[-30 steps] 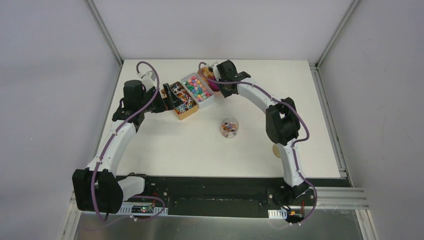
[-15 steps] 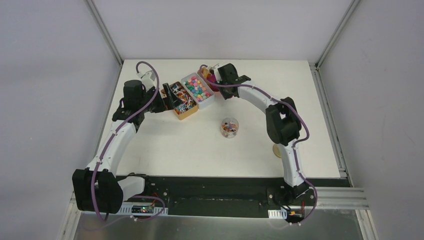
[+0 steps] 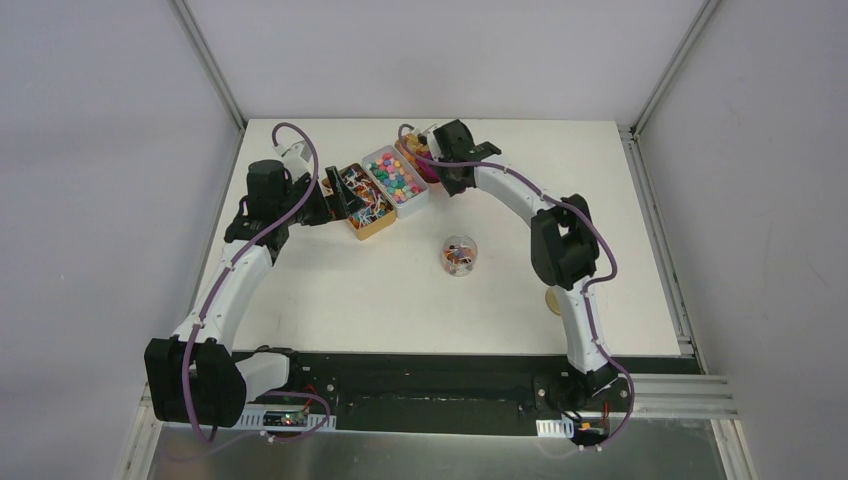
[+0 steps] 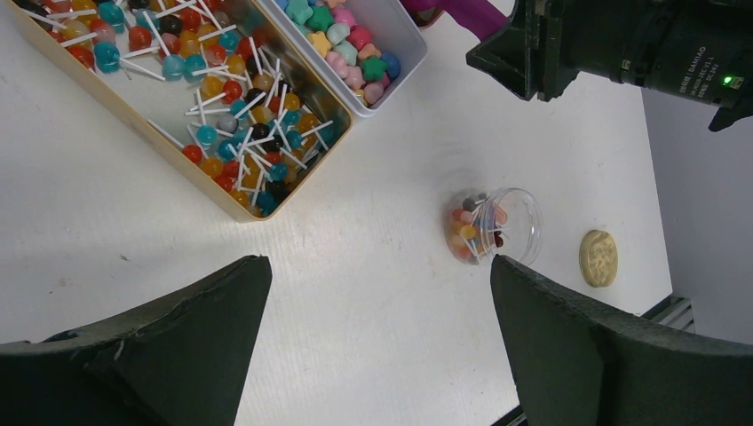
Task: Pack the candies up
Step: Scoop the fake candies from the storage box.
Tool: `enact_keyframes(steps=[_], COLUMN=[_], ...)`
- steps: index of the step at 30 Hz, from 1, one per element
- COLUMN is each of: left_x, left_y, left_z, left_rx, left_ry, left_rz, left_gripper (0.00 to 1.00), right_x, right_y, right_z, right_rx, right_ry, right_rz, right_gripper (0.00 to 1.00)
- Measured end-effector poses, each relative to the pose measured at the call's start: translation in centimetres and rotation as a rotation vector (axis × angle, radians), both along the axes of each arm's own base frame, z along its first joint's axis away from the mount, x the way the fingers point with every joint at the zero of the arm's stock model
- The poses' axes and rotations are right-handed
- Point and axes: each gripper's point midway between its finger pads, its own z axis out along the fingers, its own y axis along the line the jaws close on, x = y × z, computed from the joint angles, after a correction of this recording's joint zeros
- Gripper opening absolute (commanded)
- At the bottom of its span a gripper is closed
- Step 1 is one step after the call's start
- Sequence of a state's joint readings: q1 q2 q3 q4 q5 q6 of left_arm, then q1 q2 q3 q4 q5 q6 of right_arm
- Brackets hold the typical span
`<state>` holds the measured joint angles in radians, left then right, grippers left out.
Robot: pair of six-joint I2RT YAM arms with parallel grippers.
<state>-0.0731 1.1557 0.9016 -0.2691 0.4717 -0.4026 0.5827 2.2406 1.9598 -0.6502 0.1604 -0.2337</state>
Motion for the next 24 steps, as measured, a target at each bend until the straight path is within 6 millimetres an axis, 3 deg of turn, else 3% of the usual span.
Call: enact_keyframes(steps=[24], left_x=[0.0], left_y=[0.0], left_z=[0.0], left_rx=[0.001], left_ry=[0.000], left_rz=[0.001], left_gripper=[0.99], right_x=[0.9], right_y=[0.5], right_z=[-1.5], right_rx=[0.014], right_ry=[-0.041], right_rz=[-0.003], right_gripper=[0.00])
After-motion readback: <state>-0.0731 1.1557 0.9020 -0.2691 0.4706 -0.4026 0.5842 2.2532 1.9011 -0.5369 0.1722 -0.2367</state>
